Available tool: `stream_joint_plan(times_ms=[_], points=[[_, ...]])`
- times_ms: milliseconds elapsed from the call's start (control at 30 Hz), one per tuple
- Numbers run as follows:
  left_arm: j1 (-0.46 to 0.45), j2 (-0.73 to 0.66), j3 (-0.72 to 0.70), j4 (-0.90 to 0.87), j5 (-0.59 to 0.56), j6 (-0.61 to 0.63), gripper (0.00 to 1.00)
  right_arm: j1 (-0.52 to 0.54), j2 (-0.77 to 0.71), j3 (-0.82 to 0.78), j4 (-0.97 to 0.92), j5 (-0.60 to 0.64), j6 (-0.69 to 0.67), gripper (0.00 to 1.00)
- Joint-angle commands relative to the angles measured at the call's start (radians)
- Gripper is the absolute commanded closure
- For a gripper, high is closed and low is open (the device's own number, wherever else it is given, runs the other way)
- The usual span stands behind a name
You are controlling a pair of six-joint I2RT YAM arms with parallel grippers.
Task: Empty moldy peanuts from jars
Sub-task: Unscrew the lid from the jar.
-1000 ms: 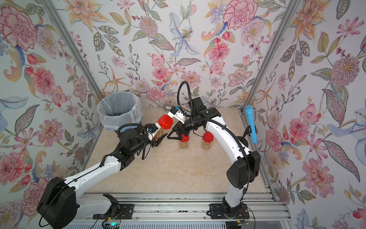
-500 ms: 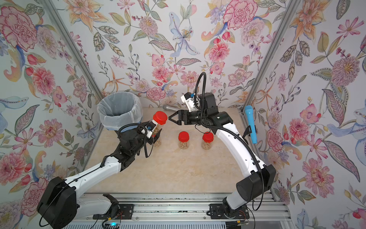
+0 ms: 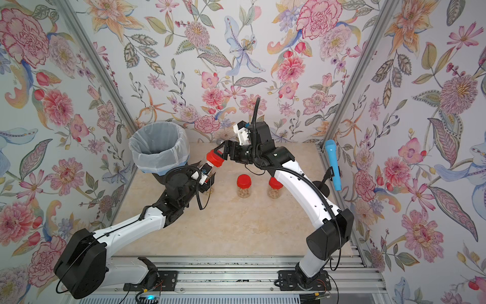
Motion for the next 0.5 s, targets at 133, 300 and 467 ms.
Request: stream_joint_plan(times_ms=[133, 300, 467], points=[[-0.008, 0.006, 0.014, 0.047, -0.030, 0.009, 0.73, 0.016, 0.051, 0.050, 0.015, 0.009, 0.023, 0.10], [-0.007, 0.010, 0.020, 0.045, -0.030, 0.019, 0.73, 0.026, 0.074, 0.067, 0.017, -0.005, 0.020, 0.10], [-0.008, 0.016, 0.024, 0.045, -0.033, 0.023, 0.73, 0.036, 0.093, 0.080, 0.017, -0.008, 0.012, 0.11]])
